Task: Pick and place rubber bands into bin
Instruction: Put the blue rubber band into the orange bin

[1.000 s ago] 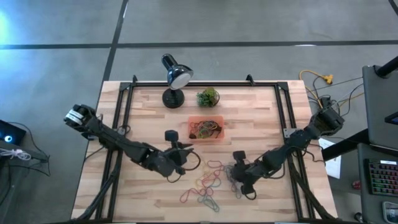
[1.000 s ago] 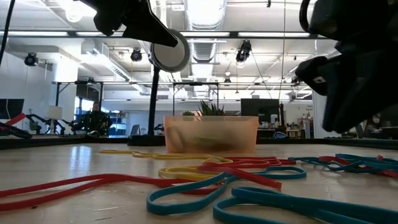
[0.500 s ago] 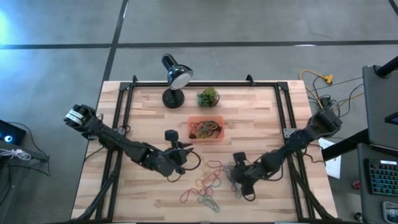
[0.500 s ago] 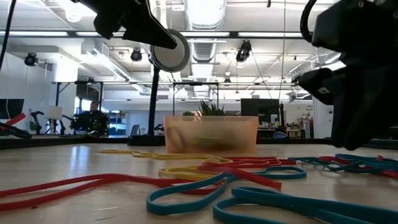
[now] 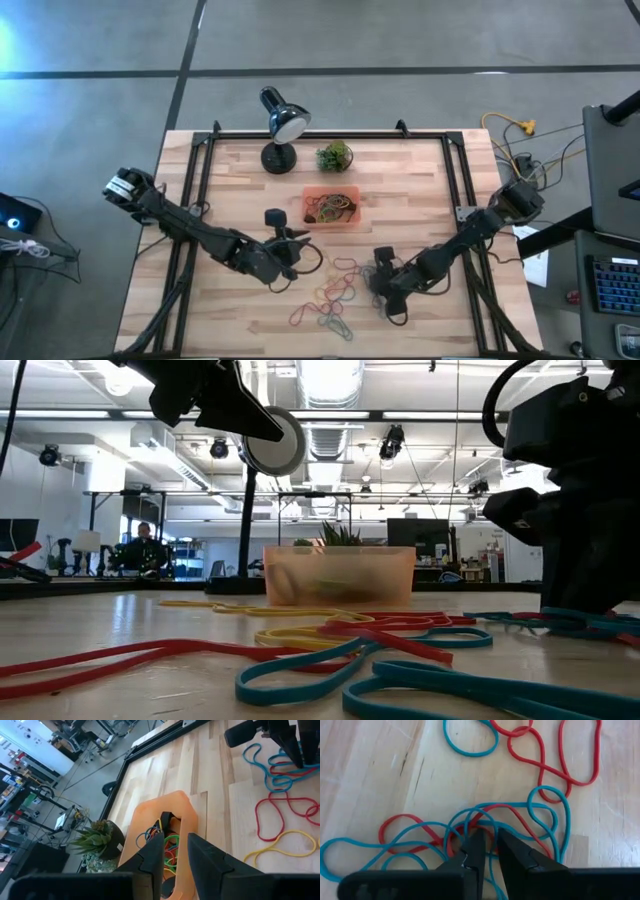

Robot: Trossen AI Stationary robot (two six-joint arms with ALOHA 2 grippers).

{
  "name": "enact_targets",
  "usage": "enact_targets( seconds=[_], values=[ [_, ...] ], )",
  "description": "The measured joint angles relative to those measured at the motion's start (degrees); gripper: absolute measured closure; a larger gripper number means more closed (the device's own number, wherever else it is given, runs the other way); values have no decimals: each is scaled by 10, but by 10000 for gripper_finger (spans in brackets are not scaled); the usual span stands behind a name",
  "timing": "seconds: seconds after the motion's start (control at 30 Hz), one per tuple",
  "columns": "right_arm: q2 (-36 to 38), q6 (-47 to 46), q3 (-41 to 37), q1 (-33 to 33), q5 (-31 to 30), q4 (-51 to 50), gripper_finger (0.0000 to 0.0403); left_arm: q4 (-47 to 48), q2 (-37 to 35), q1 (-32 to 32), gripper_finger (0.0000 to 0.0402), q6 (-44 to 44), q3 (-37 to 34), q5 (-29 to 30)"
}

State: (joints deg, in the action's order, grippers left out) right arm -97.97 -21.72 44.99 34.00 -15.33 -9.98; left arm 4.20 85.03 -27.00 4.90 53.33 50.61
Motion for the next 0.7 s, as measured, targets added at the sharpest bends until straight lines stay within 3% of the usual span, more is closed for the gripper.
enact_targets(
  seconds=[0.23, 0.47, 0.7],
  values=[
    [13, 21, 9, 2, -2, -16, 394, 14, 0, 0, 331, 0, -1, 0],
    [55, 22, 58, 2, -19, -125, 394, 18, 0, 0, 331, 3, -1, 0],
    [98, 64, 136, 3, -128, -226, 394, 26, 0, 0, 331, 6, -1, 4]
  ],
)
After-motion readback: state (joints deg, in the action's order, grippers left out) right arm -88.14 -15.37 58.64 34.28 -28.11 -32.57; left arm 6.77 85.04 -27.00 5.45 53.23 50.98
